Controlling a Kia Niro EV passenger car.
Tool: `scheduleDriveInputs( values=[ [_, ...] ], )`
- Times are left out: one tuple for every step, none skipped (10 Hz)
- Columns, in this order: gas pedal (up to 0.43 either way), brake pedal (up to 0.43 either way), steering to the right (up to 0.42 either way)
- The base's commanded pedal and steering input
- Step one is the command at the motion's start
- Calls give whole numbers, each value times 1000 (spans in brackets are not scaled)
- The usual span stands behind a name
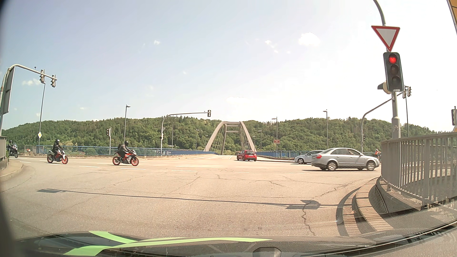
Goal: Follow the waypoints while adhering to traffic rules and regulations
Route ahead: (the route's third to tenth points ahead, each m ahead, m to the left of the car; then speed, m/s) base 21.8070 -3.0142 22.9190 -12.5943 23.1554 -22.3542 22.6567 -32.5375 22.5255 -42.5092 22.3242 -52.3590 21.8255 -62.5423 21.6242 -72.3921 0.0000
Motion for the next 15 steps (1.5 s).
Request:
scheduleDriveInputs(
  values=[
    [0,311,38],
    [0,311,37],
    [0,311,37],
    [0,311,37],
    [0,311,37],
    [0,311,37],
    [0,311,38],
    [0,311,37],
    [0,317,38],
    [0,311,37],
    [0,317,37],
    [0,323,37],
    [0,323,37],
    [0,329,37],
    [0,329,38]
  ],
)
